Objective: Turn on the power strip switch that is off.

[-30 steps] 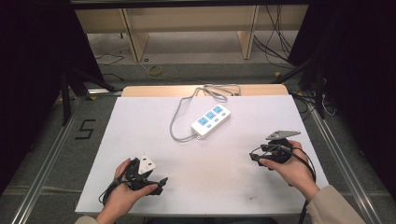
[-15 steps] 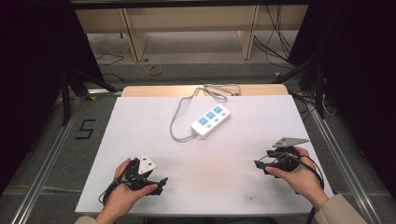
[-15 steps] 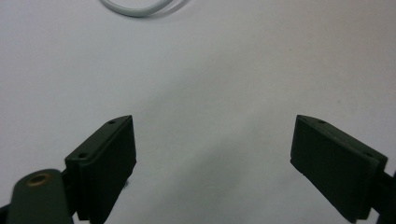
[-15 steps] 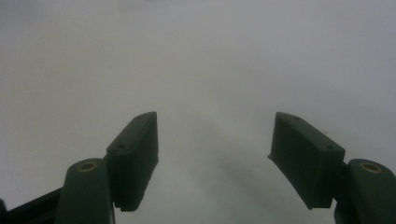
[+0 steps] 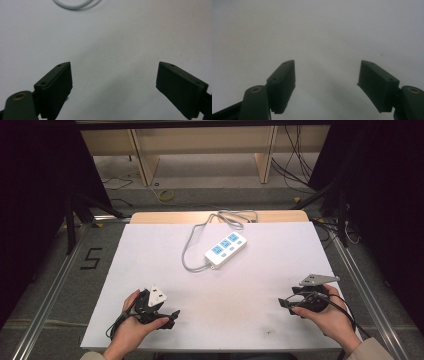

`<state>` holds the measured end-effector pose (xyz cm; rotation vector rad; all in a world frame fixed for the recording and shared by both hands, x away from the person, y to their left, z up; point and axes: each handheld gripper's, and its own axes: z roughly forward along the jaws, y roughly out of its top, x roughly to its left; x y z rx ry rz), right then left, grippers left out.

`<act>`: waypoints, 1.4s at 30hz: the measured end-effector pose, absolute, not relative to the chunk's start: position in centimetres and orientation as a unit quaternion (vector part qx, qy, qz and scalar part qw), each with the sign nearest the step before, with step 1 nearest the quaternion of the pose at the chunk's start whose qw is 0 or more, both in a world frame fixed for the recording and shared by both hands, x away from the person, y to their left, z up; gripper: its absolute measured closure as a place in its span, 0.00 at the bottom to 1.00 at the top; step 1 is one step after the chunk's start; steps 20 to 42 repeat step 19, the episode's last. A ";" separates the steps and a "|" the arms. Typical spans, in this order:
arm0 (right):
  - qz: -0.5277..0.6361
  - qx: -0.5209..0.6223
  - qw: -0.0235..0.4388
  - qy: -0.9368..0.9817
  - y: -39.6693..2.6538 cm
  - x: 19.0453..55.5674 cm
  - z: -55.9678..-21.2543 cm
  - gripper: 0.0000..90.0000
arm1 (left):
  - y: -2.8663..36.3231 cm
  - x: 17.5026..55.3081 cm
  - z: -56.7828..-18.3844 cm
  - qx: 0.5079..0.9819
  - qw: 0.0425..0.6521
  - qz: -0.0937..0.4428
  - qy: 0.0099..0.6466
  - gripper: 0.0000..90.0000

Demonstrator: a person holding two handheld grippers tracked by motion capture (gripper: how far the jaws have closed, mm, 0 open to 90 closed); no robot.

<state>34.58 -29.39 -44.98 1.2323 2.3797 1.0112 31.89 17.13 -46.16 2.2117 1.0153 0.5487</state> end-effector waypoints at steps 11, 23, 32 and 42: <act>0.356 0.426 0.142 0.819 -29.8 33.5 -45.1 0.32 | 17.1 31.9 -46.1 0.842 0.318 0.208 0.384 0.15; 0.357 0.426 0.139 0.819 -30.0 33.1 -45.2 0.31 | 16.6 31.8 -46.0 0.841 0.321 0.201 0.386 0.14; 0.357 0.426 0.139 0.819 -30.0 33.1 -45.2 0.31 | 16.6 31.8 -46.0 0.841 0.321 0.201 0.386 0.14; 0.357 0.426 0.139 0.819 -30.0 33.1 -45.2 0.31 | 16.6 31.8 -46.0 0.841 0.321 0.201 0.386 0.14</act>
